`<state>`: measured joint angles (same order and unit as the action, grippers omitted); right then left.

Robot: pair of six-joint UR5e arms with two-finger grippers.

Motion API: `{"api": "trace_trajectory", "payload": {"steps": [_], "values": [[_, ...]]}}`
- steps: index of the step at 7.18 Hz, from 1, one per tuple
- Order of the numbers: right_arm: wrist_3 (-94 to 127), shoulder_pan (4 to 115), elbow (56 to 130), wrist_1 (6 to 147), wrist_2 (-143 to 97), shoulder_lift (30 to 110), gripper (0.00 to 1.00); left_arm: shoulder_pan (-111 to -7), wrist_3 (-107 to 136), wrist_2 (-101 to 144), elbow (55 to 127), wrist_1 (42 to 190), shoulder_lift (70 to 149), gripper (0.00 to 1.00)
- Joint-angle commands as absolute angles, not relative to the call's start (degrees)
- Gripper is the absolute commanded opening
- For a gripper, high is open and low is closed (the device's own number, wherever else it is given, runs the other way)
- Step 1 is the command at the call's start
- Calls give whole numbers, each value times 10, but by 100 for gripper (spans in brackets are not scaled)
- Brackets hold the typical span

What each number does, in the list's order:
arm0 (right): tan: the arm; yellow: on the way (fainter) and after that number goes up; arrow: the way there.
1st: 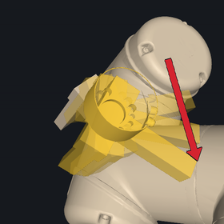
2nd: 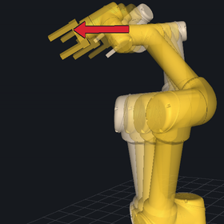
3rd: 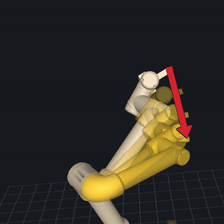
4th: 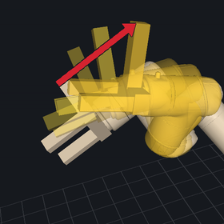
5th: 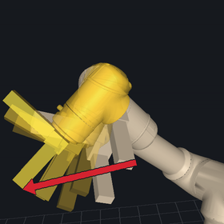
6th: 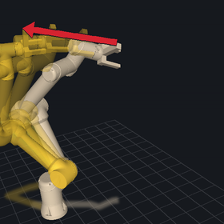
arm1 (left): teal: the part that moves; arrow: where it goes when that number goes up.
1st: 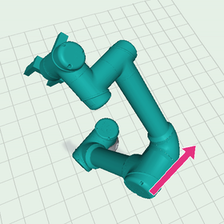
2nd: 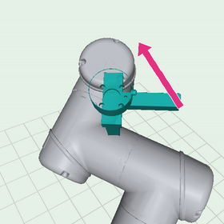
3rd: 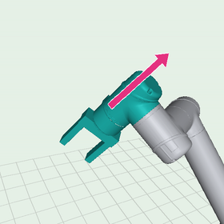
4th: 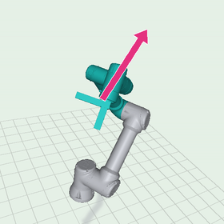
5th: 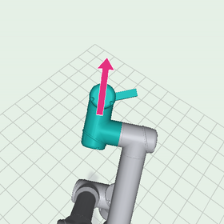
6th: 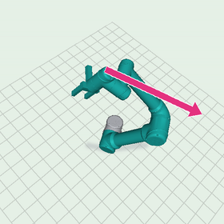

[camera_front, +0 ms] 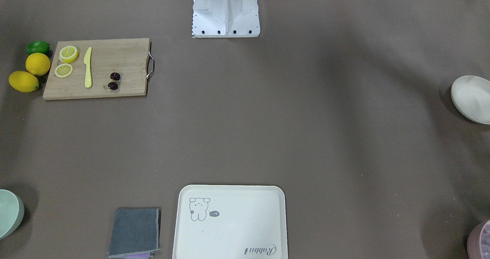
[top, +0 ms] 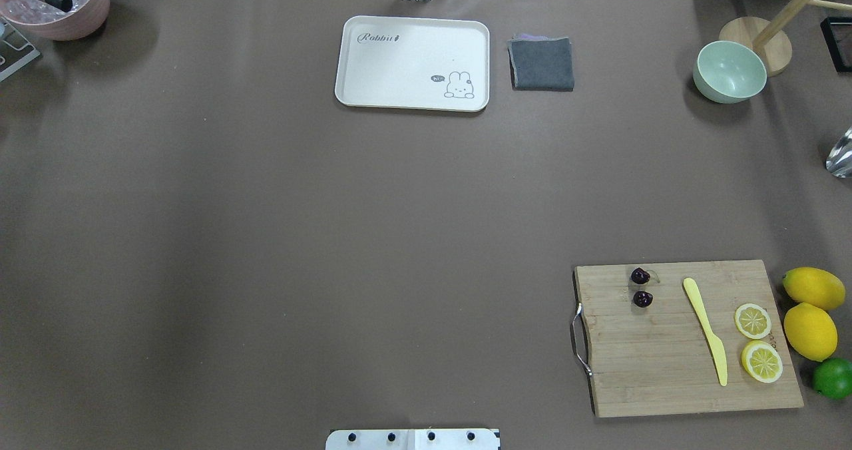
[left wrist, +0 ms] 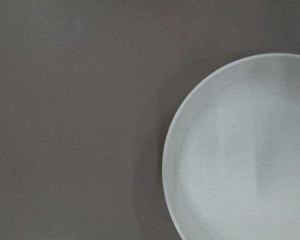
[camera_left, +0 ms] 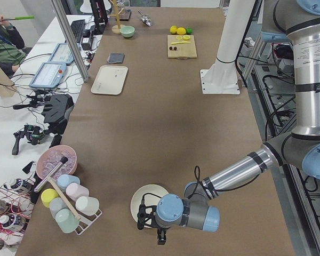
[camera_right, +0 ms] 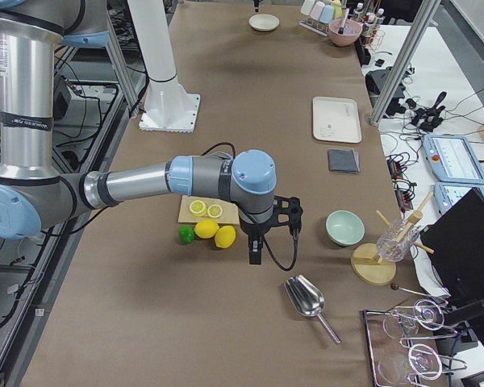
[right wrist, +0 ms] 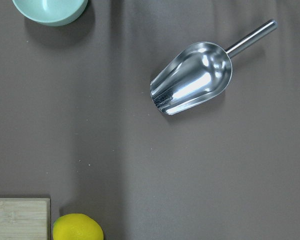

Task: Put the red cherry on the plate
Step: 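Lower the left gripper onto the rim of the white plate and grasp it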

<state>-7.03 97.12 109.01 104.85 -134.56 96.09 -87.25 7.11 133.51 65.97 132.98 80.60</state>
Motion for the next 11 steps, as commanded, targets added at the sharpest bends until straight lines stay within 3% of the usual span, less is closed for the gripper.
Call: {"api": "trace_trajectory", "payload": {"steps": [1,11], "values": [[-70,971,1090,1049,-1345,961,100,-858,71,1333,647,1329,805,98],[-74,971,1095,1049,-1344,964,100,-838,71,1334,633,1327,806,98]]}}
